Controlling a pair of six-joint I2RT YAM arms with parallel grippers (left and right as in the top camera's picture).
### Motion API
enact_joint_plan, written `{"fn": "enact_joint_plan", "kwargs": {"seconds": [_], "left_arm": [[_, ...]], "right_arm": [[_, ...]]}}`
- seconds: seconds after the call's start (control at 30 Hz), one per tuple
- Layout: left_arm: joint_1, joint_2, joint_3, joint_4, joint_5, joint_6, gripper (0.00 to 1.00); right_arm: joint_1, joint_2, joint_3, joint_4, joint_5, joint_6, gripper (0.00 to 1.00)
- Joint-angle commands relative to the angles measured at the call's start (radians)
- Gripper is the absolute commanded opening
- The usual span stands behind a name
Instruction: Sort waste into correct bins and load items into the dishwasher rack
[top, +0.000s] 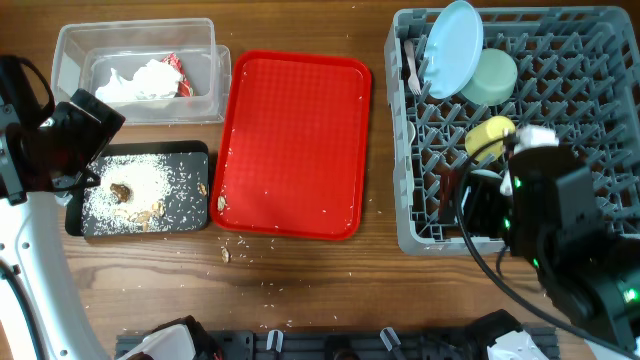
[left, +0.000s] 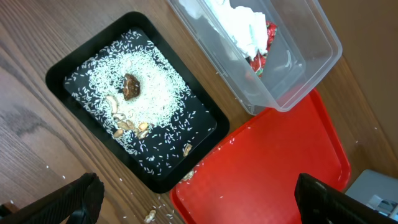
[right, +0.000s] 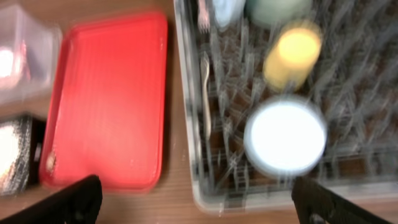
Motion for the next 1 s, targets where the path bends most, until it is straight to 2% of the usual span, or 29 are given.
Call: {"fn": "enact_joint_plan", "kwargs": {"seconds": [0.0, 0.1, 0.17, 0.4, 0.5, 0.77, 0.83, 0.97], "left_arm": [[0.006, 0.000, 0.001, 0.002, 0.001, -0.002, 1.00], [0.006, 0.000, 0.001, 0.002, 0.001, -0.003, 1.00], [0.006, 0.000, 0.001, 0.002, 0.001, -0.002, 1.00], [0.006, 0.000, 0.001, 0.002, 0.001, -0.002, 1.00], [0.006, 0.000, 0.001, 0.002, 0.001, -0.002, 1.00], [0.006, 0.000, 0.001, 0.002, 0.001, -0.002, 1.00], [0.006, 0.000, 0.001, 0.002, 0.001, -0.002, 1.00], [0.006, 0.000, 0.001, 0.002, 0.001, -0.002, 1.00]], "right_arm": [[0.005, -0.048, -0.014, -0.077, -0.134, 0.089, 1.00], [0.005, -0.051, -0.014, -0.177, -0.084, 0.089, 1.00], [0.005, -0.051, -0.014, -0.166, -0.050, 0.050, 1.00], [-0.005, -0.080, -0.062, 0.174, -0.006, -0.185, 1.00], [-0.065, -0.181, -0.216, 0.421, -0.022, -0.278, 1.00], [-0.174, -0.585, -0.867, 1.123, -0.027, -0.329, 1.00], [-0.218, -0.670, -0.986, 1.205, -0.035, -0.329, 1.00], [-0.308, -0.749, -1.079, 1.281, -0.098, -0.333, 1.00]]}}
